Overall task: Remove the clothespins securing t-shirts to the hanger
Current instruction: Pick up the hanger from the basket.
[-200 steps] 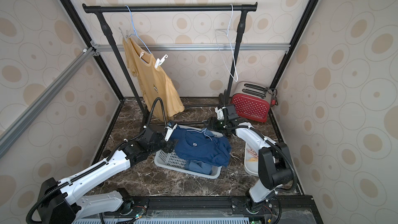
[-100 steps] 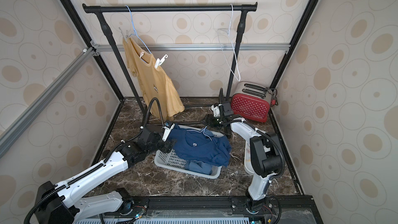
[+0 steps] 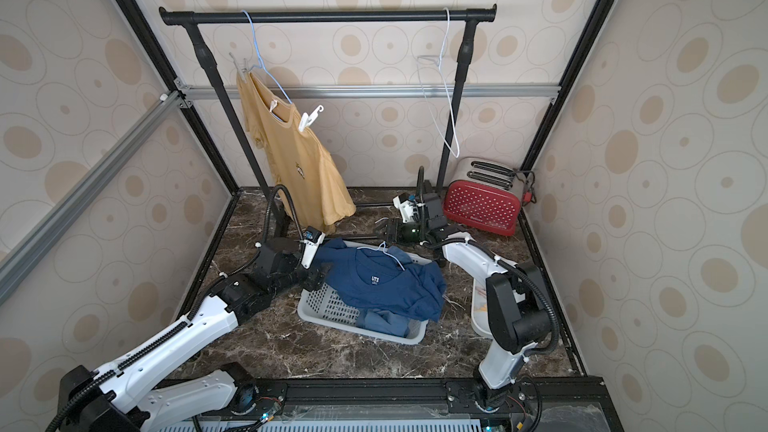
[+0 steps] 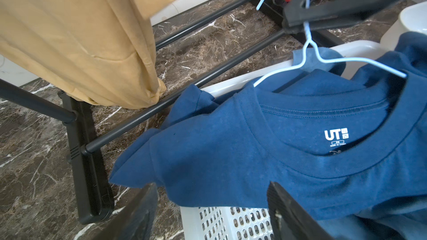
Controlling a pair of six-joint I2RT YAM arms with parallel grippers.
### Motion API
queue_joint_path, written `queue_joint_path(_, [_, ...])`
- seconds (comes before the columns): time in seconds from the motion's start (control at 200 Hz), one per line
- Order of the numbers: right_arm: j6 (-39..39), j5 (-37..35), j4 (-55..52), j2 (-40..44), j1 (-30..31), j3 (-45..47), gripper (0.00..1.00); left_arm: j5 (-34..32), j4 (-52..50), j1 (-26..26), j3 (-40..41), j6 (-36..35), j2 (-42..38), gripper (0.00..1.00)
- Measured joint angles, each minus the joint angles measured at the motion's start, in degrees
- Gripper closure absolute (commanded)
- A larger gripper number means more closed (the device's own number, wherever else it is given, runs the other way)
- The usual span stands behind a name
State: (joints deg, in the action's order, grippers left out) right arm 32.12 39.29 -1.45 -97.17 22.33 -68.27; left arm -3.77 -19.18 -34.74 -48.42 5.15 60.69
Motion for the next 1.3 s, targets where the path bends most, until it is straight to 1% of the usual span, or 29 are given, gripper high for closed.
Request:
queue_joint_path(0.12, [-0.3, 0.2, 0.8, 0.0, 1.4, 1.1, 0.69, 0.3, -0.3, 0.7, 0.0, 0.2, -0.6, 0.24])
queue_joint_path(0.22, [-0.3, -0.1, 0.7, 0.7, 1.9, 2.2, 0.76, 0.9, -0.5, 1.6, 0.3, 0.6, -1.2, 0.23])
queue_joint_path(0.586, [-1.6, -0.8, 0.1, 7.7, 2.7, 4.9, 0.89, 2.2, -1.0, 3.0, 0.9, 1.7, -2.2, 0.22])
queue_joint_path(0.911, [-2.9, -1.5, -0.9, 8.1, 4.2, 5.6, 0.87, 3.2, -1.0, 3.3, 0.9, 2.2, -2.1, 0.21])
queue_joint_path(1.027, [-3.3, -1.8, -1.5, 8.1, 4.6, 5.6, 0.8, 3.4, -1.0, 3.3, 0.9, 2.4, -2.1, 0.2])
queue_joint_path(1.122, [-3.8, -1.8, -2.1, 8.1, 4.7, 5.6, 0.77, 3.4, -1.0, 3.6, 0.9, 2.5, -2.3, 0.2])
queue_joint_path(1.252, [-4.2, -1.8, -2.4, 8.1, 4.8, 5.6, 0.81, 3.4, -1.0, 3.9, 0.9, 2.6, -2.6, 0.2])
queue_joint_path(1.272, [-4.2, -1.9, -2.4, 8.1, 4.9, 5.6, 0.82, 3.5, -1.0, 4.0, 0.9, 2.6, -2.6, 0.2])
queue_joint_path(1.302, [-4.3, -1.9, -2.4, 8.1, 5.0, 5.6, 0.88, 3.5, -1.0, 4.0, 0.9, 2.6, -2.7, 0.2])
